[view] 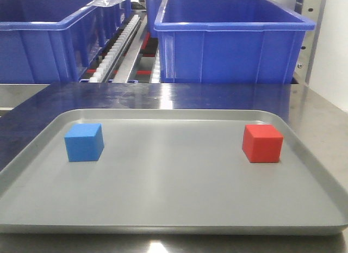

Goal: Sort and place red and blue blocks on shelf

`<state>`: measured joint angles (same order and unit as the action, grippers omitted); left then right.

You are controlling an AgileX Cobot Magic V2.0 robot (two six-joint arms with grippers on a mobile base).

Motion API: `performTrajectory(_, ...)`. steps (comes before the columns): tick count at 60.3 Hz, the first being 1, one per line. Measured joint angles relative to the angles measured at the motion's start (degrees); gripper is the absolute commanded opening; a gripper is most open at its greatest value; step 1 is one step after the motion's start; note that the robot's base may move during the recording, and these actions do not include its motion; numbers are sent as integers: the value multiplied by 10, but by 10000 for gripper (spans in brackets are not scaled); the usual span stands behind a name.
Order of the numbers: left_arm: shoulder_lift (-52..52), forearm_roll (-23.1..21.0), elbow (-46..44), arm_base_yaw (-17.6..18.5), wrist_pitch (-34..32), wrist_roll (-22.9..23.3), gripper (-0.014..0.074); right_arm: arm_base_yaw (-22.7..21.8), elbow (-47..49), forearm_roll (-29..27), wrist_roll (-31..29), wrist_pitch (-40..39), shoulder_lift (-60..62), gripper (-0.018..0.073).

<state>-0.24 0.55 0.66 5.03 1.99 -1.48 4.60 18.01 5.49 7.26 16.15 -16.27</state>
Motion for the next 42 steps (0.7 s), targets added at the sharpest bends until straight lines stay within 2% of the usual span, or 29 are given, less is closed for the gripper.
performTrajectory(13,0,0,0,0,0,0,124,91,70,68,221,92,-184,52)
performTrajectory(20,0,0,0,0,0,0,124,139,102,84,263,135,-269,55)
performTrajectory(24,0,0,0,0,0,0,124,165,124,90,271,164,-325,92)
performTrajectory(30,0,0,0,0,0,0,124,205,169,96,276,217,-401,204)
performTrajectory(38,0,0,0,0,0,0,124,253,234,96,277,291,-488,487)
performTrajectory(42,0,0,0,0,0,0,124,269,276,95,277,330,-525,546)
